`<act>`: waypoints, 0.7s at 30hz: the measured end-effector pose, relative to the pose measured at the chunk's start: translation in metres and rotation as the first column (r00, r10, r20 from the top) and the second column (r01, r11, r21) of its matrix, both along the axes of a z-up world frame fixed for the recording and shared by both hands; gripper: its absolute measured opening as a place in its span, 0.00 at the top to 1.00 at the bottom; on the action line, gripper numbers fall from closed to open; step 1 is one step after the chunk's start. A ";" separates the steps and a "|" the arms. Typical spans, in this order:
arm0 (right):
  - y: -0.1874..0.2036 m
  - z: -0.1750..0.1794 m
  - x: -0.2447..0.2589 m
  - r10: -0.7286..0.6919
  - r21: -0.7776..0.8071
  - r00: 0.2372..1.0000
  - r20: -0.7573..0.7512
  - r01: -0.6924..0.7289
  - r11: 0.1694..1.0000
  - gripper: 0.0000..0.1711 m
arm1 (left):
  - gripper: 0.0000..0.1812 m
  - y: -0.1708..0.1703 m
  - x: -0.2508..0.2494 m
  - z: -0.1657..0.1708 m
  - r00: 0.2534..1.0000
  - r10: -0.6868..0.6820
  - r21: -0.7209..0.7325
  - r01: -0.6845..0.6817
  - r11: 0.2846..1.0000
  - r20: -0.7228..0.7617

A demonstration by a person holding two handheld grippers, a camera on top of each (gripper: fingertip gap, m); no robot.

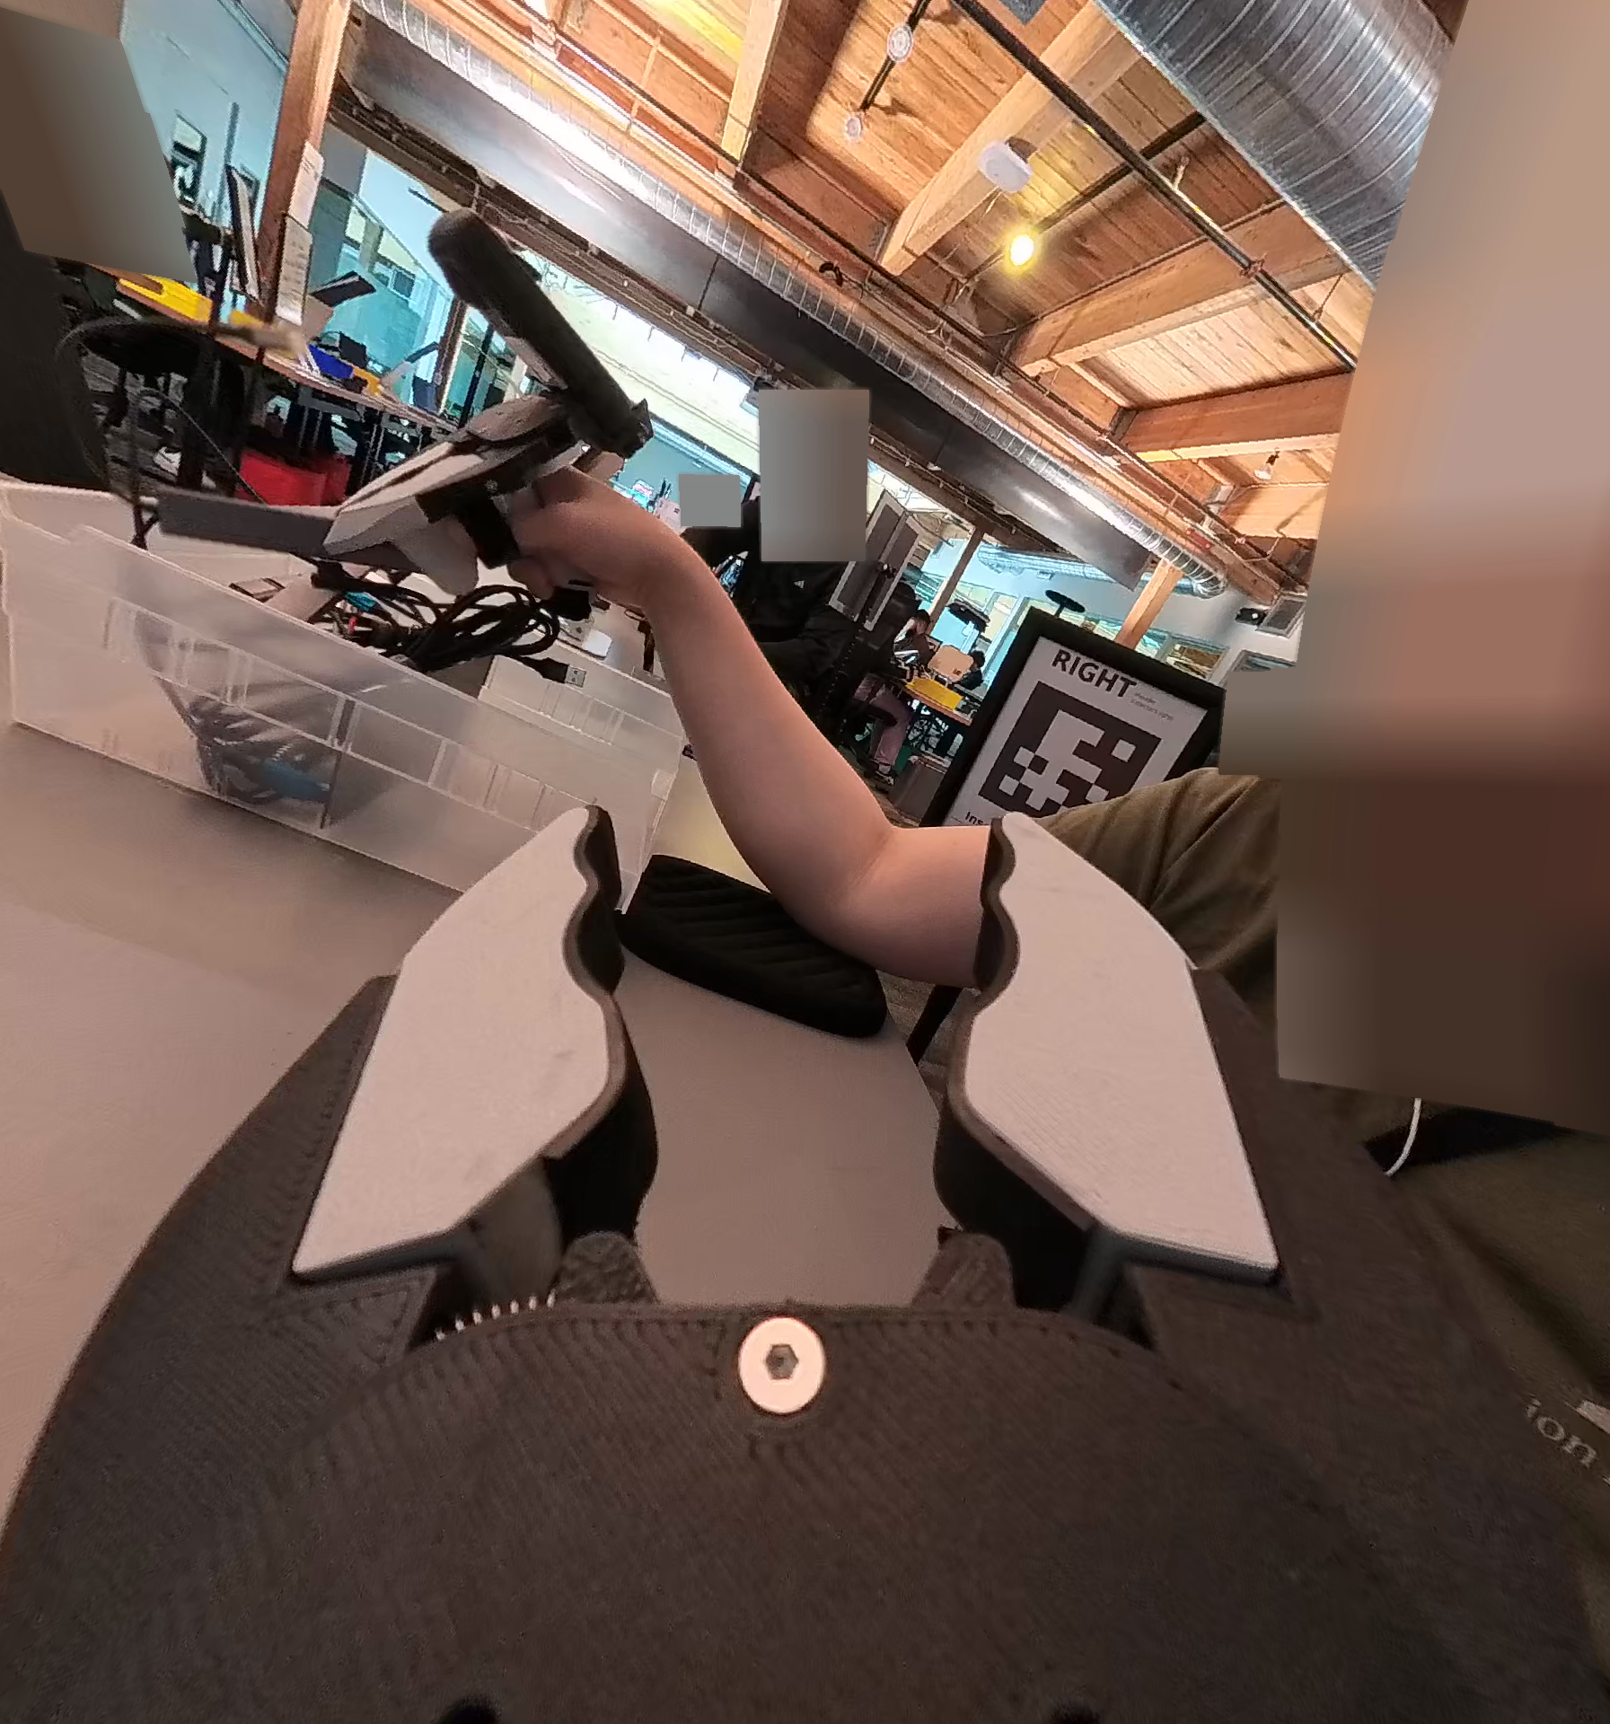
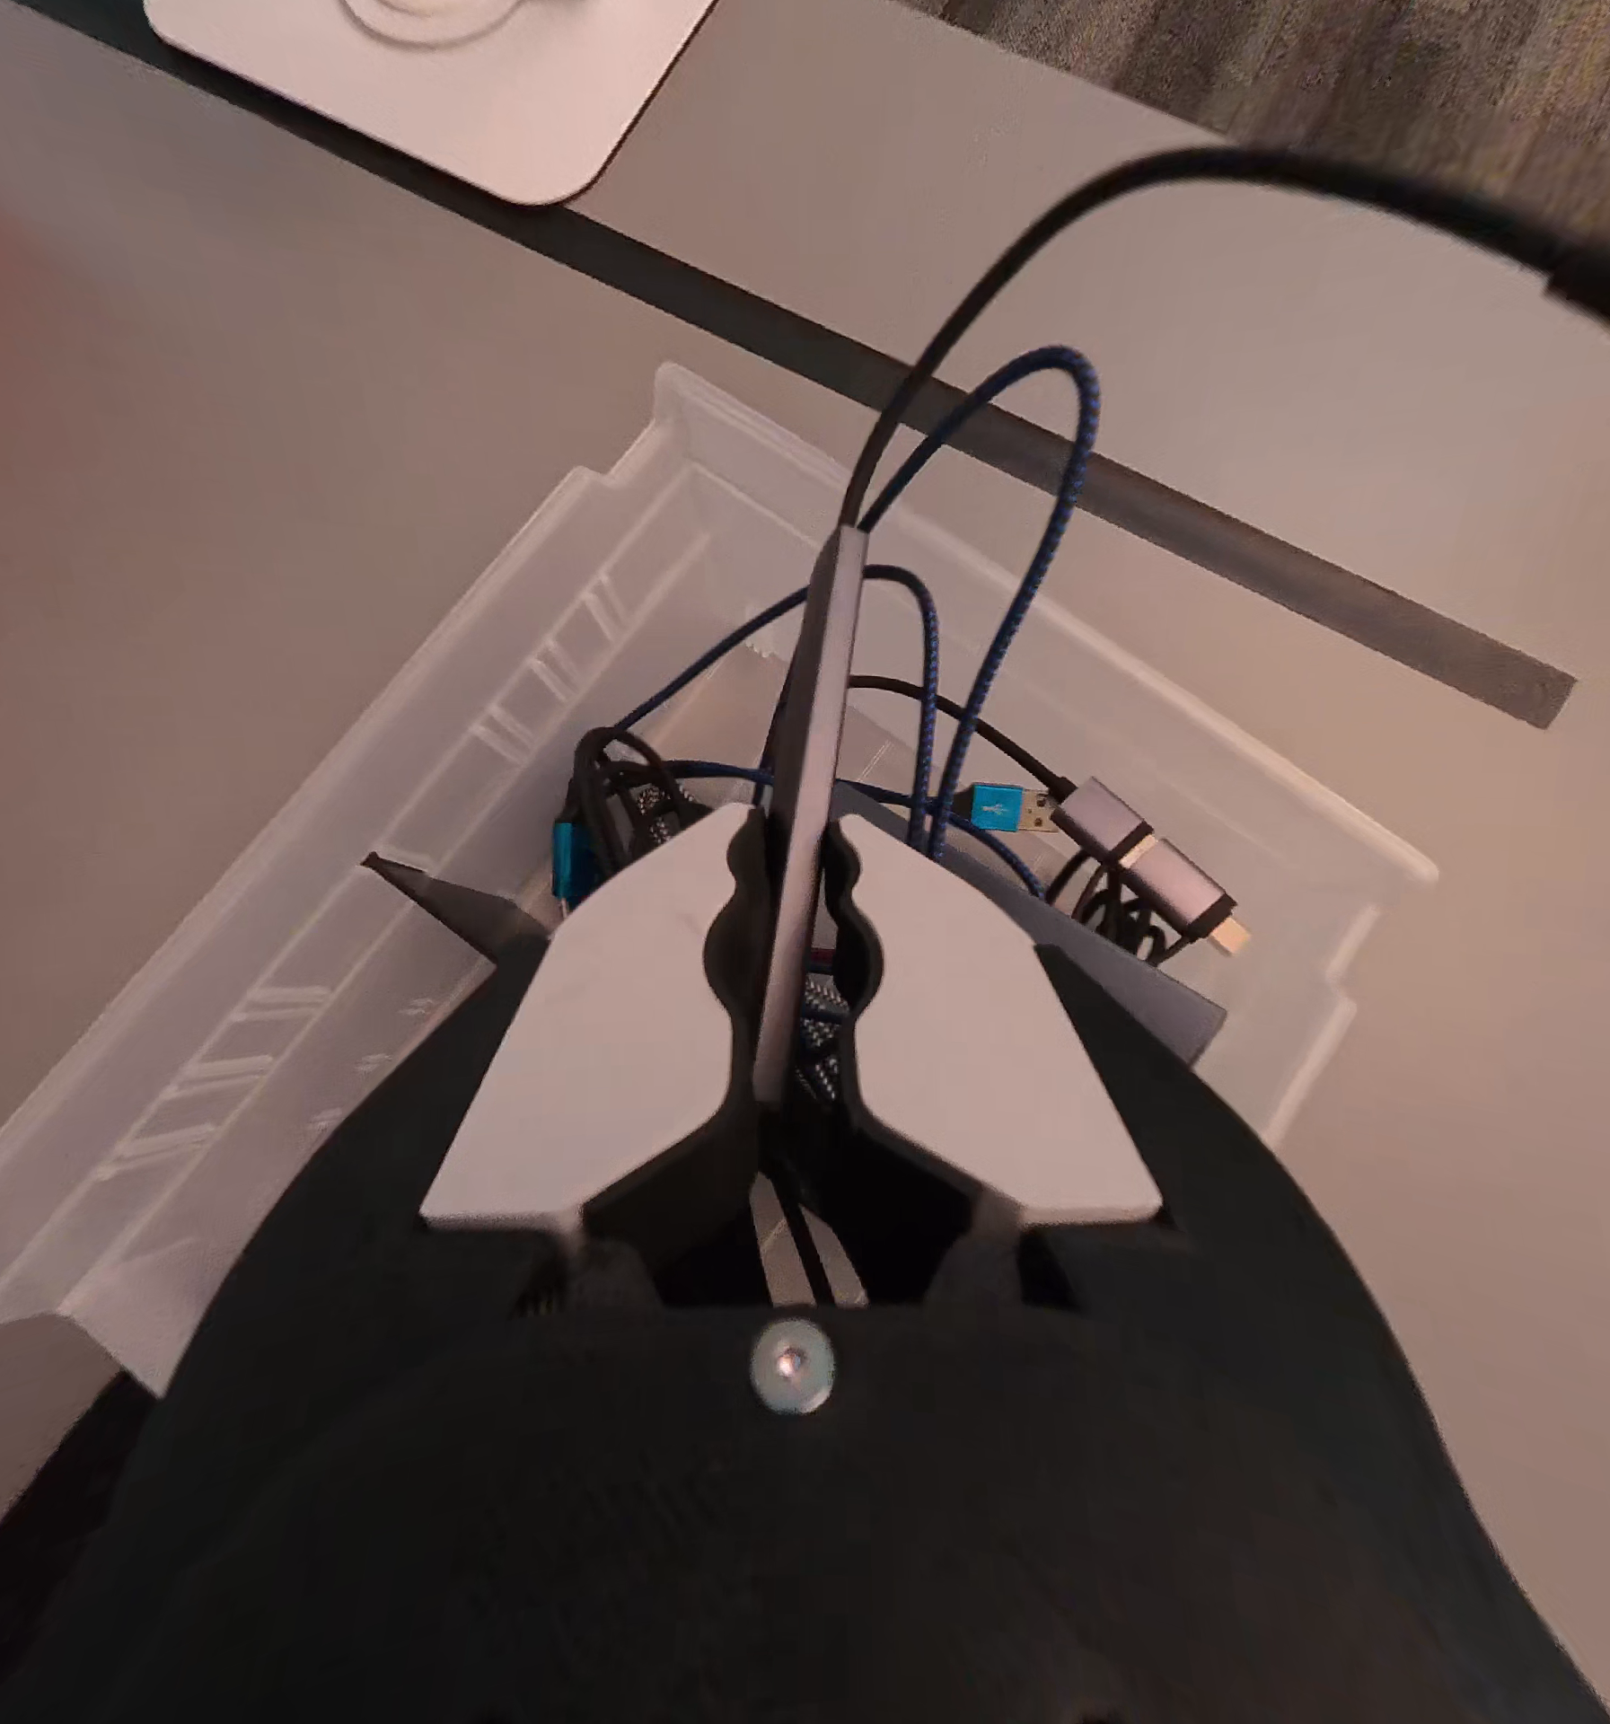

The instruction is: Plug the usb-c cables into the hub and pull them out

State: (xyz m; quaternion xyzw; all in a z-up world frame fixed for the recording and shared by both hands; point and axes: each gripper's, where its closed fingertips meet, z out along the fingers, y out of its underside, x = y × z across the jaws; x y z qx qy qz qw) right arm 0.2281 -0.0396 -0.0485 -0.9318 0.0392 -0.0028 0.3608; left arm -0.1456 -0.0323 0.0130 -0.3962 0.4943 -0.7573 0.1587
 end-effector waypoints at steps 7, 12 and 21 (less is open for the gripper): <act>0.005 -0.024 -0.033 0.211 -0.112 0.977 0.014 -0.208 0.972 0.93 | 0.59 -0.003 0.002 -0.005 1.000 -0.011 0.007 0.011 1.000 -0.015; 0.013 -0.041 -0.025 0.234 -0.258 0.953 0.191 -0.182 0.949 0.92 | 0.59 -0.003 0.003 -0.006 1.000 -0.014 0.006 0.014 1.000 -0.023; -0.008 0.012 -0.018 0.167 -0.117 0.952 0.257 -0.141 0.983 0.74 | 0.60 0.008 0.000 0.003 0.999 0.036 0.002 -0.036 0.999 0.000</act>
